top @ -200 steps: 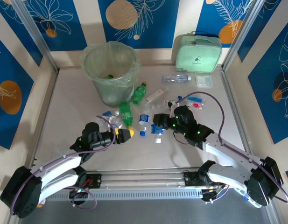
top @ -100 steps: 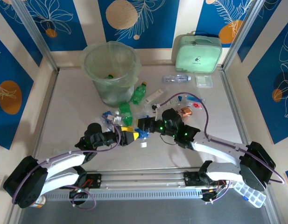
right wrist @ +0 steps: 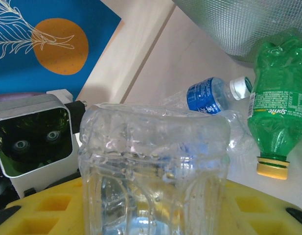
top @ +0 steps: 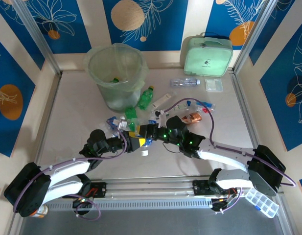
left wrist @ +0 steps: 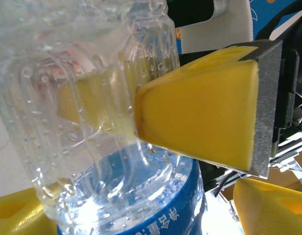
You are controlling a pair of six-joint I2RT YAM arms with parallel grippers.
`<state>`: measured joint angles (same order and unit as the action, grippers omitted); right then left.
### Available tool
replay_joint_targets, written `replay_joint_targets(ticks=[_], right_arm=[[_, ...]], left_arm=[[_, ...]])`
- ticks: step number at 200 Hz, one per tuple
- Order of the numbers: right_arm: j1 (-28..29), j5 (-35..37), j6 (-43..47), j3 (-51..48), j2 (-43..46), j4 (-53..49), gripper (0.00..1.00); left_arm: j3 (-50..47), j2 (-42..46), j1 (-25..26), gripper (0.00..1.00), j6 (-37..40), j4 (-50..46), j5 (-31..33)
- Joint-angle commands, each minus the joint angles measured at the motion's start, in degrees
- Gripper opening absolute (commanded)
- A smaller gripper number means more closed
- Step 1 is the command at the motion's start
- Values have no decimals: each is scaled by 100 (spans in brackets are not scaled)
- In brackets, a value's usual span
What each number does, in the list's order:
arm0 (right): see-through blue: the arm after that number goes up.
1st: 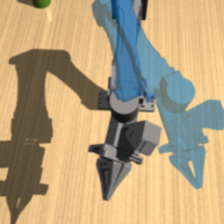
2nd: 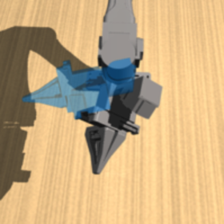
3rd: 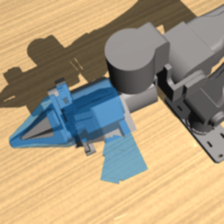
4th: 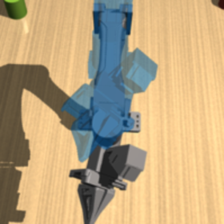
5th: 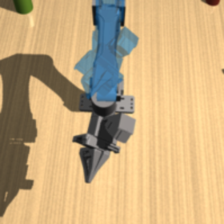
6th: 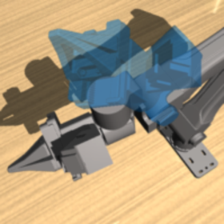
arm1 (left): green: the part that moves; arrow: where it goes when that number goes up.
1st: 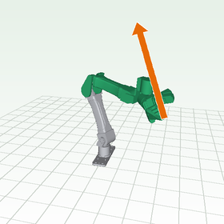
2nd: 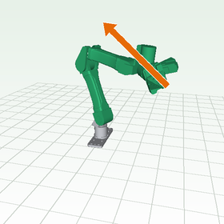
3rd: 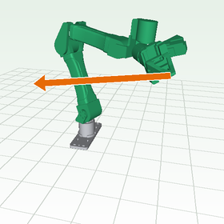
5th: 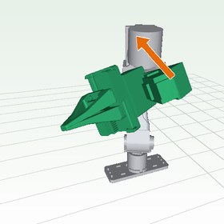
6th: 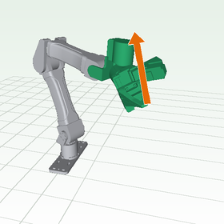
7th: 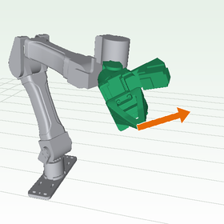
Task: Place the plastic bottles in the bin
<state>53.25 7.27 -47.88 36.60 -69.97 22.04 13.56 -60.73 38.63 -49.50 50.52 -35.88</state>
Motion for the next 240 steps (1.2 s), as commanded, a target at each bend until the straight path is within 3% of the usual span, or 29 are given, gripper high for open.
replay_joint_targets(ticks=[1, 15, 54, 60, 72, 79, 124, 162, 191, 207, 240], right_arm=[[46, 135, -61, 74, -81, 240, 45], [53, 119, -81, 95, -96, 230, 44], [40, 159, -37, 115, -113, 119, 48], [38, 169, -25, 124, -113, 76, 57], [15, 200, -3, 209, -110, -159, 89], [-18, 239, 11, 313, -92, -423, 100], [-306, 633, 619, 502, 754, -1545, 99], [-977, 1223, 232, 445, 1552, -2778, 97], [-1616, 964, 215, 77, 1862, -2746, 97], [-1785, 1138, 40, -98, 1899, -2806, 96], [-1354, 1894, -10, -568, 1863, -2407, 94]], left_arm=[[74, 68, 136, 74, 14, 360, -288], [85, 103, 136, 68, 58, 280, -273], [85, 275, 142, 64, 166, 71, -218], [85, 304, 139, 64, 192, 32, -199], [86, 387, 145, 64, 253, -108, -136], [98, 448, 142, 64, 304, -206, -99], [138, 1089, 144, 64, 877, -1382, 478], [261, 1636, 144, 62, 1383, -2683, 1372], [311, 1900, 142, 61, 1533, -3190, 1798], [496, 1993, 143, 55, 1489, -3676, 2250], [1685, 1928, 142, 51, 1657, -5372, 2983]])
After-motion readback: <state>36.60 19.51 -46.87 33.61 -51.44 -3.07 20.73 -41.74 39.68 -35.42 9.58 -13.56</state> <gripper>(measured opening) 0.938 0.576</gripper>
